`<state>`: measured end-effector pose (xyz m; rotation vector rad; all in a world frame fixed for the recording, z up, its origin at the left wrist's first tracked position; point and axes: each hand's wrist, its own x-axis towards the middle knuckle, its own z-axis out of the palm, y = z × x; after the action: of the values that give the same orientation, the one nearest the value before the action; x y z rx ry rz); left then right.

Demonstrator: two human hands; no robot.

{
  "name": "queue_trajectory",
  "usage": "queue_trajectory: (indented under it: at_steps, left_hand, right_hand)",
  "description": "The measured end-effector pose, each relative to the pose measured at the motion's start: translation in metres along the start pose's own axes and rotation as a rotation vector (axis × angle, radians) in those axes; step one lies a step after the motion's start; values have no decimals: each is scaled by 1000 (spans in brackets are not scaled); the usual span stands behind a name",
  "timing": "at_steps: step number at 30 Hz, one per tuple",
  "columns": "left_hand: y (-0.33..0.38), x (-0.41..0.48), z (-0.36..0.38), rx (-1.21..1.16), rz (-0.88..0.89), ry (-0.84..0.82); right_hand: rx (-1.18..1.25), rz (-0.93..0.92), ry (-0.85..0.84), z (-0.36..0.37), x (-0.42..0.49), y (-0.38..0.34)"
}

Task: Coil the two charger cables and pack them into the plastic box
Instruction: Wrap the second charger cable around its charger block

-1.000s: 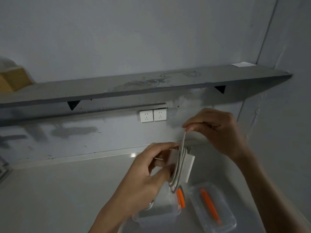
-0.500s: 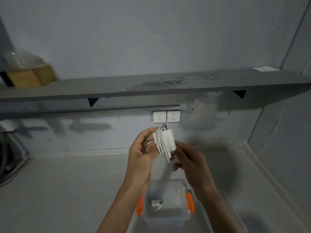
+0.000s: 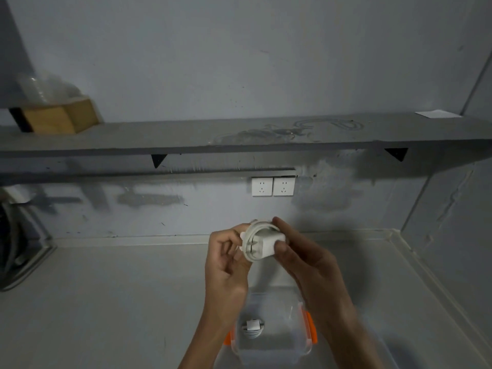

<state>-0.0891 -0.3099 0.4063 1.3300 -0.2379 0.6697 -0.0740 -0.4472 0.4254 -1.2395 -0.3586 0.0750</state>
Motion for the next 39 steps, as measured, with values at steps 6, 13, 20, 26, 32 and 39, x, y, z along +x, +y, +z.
queue_trajectory:
  at_steps: [6,13,20,26,32,39]
  left_hand:
    - [9,-5,2,-519,-331,-44]
    - [8,6,8,286,-193,266]
    - [9,16,-11,573,-158,-58]
    - [19,30,-7,278,-267,-115]
    - [17,30,3,161,-347,-111]
    - [12,28,13,246,-293,-127]
  right_hand:
    - [-383,-286,213,17,0,16]
    - [-649,-385,200,13,-9,37]
    - [-1283,-477,125,-11,8,15]
    - [-789,-51,-153,-19,29,-12]
    - [-113,272,-118,-17,31,-23]
    - [98,544,-124,-23,32,-5]
